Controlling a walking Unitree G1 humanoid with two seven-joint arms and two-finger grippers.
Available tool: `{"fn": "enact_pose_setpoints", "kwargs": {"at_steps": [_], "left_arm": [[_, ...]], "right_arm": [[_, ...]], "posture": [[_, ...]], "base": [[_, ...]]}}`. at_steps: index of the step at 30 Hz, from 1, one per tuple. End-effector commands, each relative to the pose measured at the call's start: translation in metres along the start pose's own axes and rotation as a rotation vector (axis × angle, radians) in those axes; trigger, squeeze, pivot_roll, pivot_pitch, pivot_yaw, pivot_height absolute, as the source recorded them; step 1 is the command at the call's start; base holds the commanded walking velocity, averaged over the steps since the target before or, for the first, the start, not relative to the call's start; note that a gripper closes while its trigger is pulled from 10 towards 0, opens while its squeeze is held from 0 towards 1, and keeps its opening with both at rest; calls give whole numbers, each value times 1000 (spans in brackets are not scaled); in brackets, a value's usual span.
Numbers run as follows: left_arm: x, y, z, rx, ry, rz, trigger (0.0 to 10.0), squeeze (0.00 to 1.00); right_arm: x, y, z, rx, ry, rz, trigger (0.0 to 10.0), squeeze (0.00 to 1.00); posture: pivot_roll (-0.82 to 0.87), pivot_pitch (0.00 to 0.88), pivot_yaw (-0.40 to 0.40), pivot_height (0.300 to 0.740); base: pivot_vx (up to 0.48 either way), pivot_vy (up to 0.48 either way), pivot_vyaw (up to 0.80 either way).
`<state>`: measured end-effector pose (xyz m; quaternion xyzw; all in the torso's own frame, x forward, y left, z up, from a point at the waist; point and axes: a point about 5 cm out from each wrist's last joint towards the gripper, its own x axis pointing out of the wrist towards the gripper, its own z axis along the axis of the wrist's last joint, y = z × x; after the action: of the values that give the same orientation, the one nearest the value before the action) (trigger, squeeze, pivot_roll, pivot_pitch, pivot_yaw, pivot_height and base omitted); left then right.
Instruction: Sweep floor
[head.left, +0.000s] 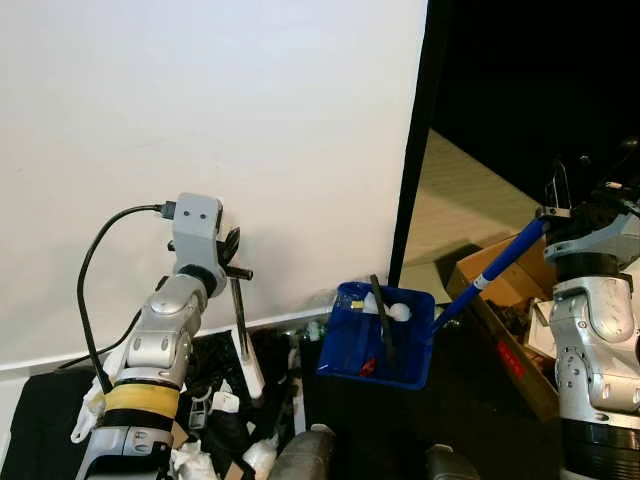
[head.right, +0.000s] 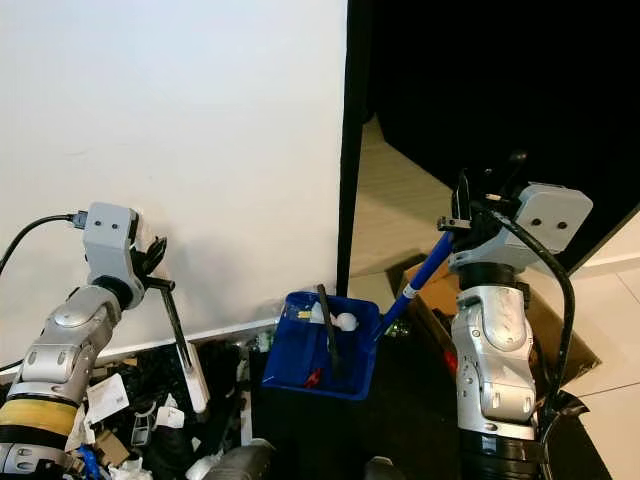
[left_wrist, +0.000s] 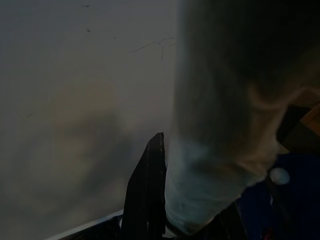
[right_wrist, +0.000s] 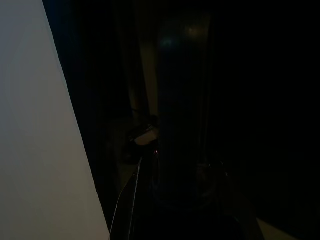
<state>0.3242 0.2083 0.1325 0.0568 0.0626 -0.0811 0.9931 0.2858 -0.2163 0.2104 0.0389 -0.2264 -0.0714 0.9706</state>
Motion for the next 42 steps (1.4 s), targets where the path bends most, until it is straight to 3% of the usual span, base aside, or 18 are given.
{"fn": "enact_pose_setpoints", "kwargs": {"at_steps": [1,9,42], "left_arm": [[0,-2,0,10,-17,-1,10000,0],[-2,2,-1,5,-15,15,10000,0],[-4,9,-1,-6,-17,35,10000,0]], "right_arm": [[1,-2,4,17,-25,-7,10000,0],[1,2,2,30,-18,2,10000,0],[0,4,-1,40,-8,14,10000,0]], "posture": [[82,94,97,740],[92,94,92,740],[99,100,93,740]], "base": [[0,0,0],[61,0,0],[309,-266,0]]}}
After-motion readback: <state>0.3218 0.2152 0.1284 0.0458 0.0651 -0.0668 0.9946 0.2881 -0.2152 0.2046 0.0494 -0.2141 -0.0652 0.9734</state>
